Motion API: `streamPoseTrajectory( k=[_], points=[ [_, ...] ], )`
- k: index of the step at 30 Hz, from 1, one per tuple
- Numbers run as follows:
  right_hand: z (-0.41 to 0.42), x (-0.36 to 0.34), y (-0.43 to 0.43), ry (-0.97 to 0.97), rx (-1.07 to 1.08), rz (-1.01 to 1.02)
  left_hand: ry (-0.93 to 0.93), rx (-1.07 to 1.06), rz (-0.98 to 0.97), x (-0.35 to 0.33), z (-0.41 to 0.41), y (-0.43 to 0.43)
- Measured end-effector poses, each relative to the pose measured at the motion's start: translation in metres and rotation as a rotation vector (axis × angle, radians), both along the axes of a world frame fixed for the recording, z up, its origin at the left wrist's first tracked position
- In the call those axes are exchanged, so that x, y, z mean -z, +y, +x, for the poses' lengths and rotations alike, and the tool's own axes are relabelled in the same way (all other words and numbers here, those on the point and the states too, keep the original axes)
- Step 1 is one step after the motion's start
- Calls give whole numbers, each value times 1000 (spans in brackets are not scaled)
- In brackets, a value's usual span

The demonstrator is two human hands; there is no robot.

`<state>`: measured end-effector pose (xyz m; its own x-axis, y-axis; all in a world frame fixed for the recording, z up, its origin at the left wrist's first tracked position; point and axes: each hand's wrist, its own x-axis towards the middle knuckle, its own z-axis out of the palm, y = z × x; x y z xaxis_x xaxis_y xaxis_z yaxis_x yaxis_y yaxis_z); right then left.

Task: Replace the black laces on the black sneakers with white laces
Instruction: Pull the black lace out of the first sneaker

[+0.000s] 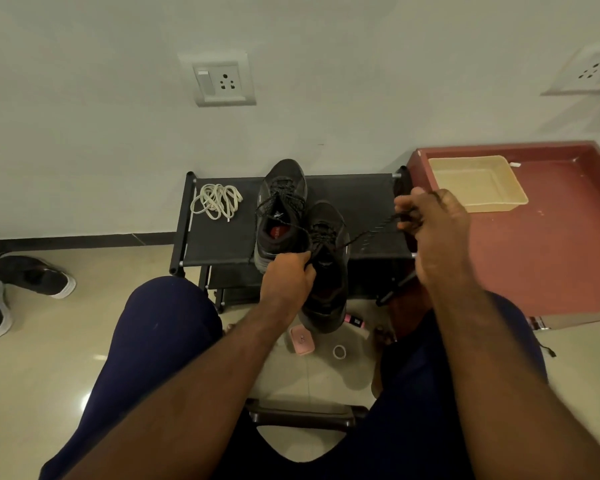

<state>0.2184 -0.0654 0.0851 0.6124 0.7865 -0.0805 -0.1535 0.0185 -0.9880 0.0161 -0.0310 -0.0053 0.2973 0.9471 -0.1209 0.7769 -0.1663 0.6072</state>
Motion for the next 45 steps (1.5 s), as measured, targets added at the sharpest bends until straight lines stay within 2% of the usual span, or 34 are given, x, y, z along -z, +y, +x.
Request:
streamPoseTrajectory(
  k=[2,4,8,11,14,16,21,27,31,34,37,40,45],
  points=[
    [-4,11,2,-217,22,-81,5,-5,9,3,-1,-1],
    [-3,12,6,-337,18,-111,5,-14,8,4,-1,-3],
    [5,28,9,-476,-215,-386,5,-17,21,4,-2,-5],
    [1,51,5,-698,-394,-544,0,-12,32,5,-2,-5],
    [-24,61,4,-606,-486,-543,-10,-17,35,6,-1,-5],
    [-44,69,2,-661,-507,-500,-5,-21,51,6,1,-6],
    [-63,88,-2,-840,-336,-579,12,-28,58,6,-1,-7],
    [-58,93,-1,-674,-140,-500,-70,-158,15,1,-1,-3],
    [-60,95,-2,-694,-160,-543,-64,-140,17,-3,-2,-7],
    [-62,94,-2,-662,-163,-538,2,-77,159,-9,1,-5],
    [-64,93,-1,-664,-188,-532,84,74,279,-15,11,3],
    [-63,92,0,-653,-201,-527,195,133,275,-18,22,10],
    [-61,92,1,-664,-220,-535,271,156,279,-21,32,18]
  ],
)
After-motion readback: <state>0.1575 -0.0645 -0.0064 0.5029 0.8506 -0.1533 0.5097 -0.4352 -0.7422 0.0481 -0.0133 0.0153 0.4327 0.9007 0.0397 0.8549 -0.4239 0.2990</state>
